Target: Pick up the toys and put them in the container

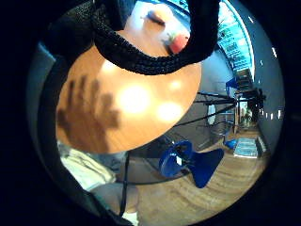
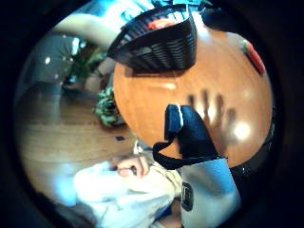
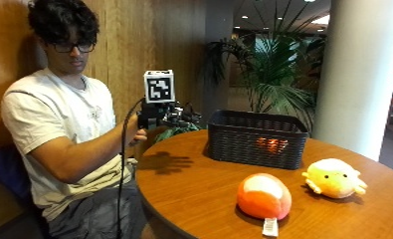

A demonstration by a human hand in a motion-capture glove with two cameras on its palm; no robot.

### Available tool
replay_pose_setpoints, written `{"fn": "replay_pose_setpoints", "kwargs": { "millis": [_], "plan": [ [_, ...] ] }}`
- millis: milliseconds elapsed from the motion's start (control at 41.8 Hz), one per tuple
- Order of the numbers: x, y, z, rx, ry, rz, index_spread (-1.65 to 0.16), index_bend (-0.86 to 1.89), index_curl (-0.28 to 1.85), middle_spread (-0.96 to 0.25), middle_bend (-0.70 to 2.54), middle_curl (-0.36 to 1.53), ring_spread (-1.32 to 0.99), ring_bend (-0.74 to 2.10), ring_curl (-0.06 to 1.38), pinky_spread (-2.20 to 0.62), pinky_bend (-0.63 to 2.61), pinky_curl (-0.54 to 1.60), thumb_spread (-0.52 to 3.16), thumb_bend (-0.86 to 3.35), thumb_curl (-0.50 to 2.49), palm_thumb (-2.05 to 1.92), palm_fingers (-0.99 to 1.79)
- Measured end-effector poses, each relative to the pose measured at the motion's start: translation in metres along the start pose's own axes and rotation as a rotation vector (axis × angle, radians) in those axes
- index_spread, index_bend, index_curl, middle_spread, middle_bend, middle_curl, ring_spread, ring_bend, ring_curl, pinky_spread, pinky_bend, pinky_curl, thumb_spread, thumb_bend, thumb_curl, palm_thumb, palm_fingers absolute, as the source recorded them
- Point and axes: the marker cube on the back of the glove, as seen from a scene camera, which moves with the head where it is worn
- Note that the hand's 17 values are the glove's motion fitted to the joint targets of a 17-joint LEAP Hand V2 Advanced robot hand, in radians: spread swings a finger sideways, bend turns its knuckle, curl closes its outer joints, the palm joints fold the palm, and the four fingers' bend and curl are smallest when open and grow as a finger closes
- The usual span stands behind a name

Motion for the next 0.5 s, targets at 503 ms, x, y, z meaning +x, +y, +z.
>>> {"fn": "replay_pose_setpoints", "kwargs": {
  "millis": [503],
  "plan": [
    [-0.0024,-0.0050,-0.0029,0.006,-0.072,0.017,-0.28,0.26,0.23,-0.04,0.16,0.10,-0.04,0.25,0.10,0.01,0.72,0.26,1.26,0.15,0.18,0.20,0.07]
  ]
}}
